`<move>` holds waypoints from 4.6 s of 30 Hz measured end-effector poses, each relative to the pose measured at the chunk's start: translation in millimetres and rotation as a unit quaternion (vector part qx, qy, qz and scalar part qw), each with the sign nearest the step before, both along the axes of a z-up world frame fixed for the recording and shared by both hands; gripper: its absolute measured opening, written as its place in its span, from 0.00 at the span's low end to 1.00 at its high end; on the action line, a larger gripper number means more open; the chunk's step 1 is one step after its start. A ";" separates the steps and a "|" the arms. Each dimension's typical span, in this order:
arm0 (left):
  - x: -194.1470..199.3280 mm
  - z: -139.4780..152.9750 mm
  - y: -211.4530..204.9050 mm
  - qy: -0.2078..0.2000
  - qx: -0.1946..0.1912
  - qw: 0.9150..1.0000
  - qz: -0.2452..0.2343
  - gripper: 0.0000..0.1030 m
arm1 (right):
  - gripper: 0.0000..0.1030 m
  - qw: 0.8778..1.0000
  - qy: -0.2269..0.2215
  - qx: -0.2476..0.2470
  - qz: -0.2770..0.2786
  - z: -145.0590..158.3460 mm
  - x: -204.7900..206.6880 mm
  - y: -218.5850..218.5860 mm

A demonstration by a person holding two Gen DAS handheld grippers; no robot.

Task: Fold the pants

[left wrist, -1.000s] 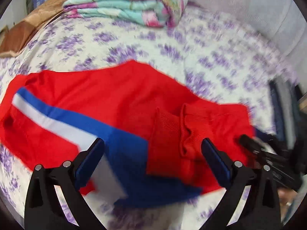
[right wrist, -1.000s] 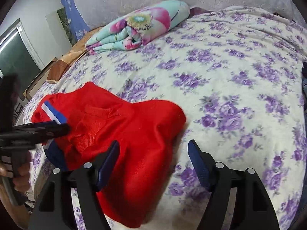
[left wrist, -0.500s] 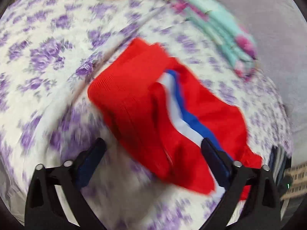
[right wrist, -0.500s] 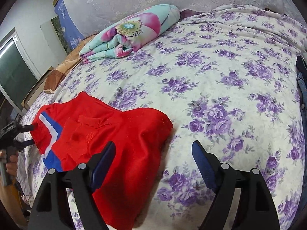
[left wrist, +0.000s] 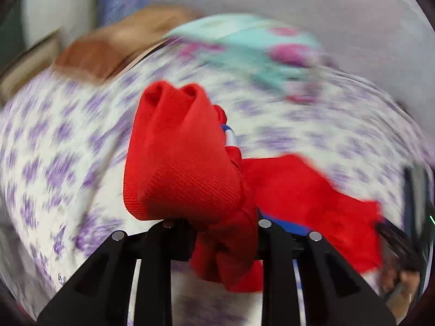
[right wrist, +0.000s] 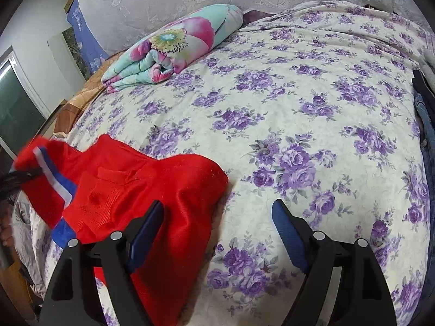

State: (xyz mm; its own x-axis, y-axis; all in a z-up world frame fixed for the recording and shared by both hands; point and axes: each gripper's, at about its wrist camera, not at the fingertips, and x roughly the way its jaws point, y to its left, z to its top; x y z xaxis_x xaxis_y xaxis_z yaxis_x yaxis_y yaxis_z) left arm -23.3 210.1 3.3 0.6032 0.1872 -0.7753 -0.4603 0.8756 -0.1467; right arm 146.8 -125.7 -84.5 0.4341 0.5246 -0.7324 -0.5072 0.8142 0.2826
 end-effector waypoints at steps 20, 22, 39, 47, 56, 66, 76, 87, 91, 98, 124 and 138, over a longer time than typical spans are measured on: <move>53.0 1.8 -174.9 0.000 -0.073 0.966 -0.248 0.95 | 0.84 0.998 0.017 0.053 -0.028 12.4 9.7 -24.4; 46.5 7.9 -166.9 -0.017 -0.073 0.968 -0.238 0.95 | 0.84 0.998 0.017 0.049 -0.026 12.8 8.1 -22.7; 64.1 -83.0 -81.2 0.070 -0.019 0.997 -0.041 0.96 | 0.32 0.996 0.033 0.020 0.080 13.0 -32.4 31.2; 61.5 -71.1 -91.2 0.070 0.004 0.995 -0.071 0.95 | 0.27 0.996 -0.009 0.004 0.094 40.8 -30.1 -1.6; 67.1 -75.2 -82.1 0.088 -0.009 0.994 -0.065 0.95 | 0.77 0.997 0.019 0.004 0.071 27.2 -14.6 -10.2; 81.4 -69.6 -78.2 0.072 -0.023 0.995 -0.066 0.95 | 0.82 0.999 0.021 0.026 0.028 22.9 -9.0 -11.5; 109.0 -55.8 -79.2 0.044 -0.001 0.998 -0.042 0.95 | 0.41 0.989 -0.059 0.087 0.100 59.9 -38.6 24.9; 117.0 -82.9 -55.6 0.064 -0.023 0.998 -0.017 0.96 | 0.48 0.997 -0.032 0.004 0.065 23.0 -17.9 29.7; 115.5 -89.3 -53.4 0.070 -0.017 0.997 -0.015 0.96 | 0.51 0.997 -0.052 -0.010 0.059 26.6 -20.9 26.6; 94.3 -68.7 -70.1 0.060 0.051 0.997 -0.008 0.96 | 0.72 0.990 -0.130 -0.019 0.045 58.7 -42.9 7.4; 29.4 -94.0 -91.6 0.066 0.012 0.998 -0.017 0.96 | 0.91 0.966 -0.145 -0.199 0.075 17.6 -59.6 15.6; 14.1 -97.0 -92.1 0.053 0.006 0.998 -0.030 0.96 | 0.95 0.981 -0.095 -0.155 0.072 17.2 -46.9 -0.5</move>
State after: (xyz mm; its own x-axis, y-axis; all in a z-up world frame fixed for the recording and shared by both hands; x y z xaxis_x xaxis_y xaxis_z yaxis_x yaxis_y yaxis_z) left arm -9.2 118.0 -93.7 0.5285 0.1624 -0.8333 -0.4187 0.9037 -0.0895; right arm 99.9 -126.2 -67.2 0.5160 0.3560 -0.7791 -0.6425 0.7624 -0.0772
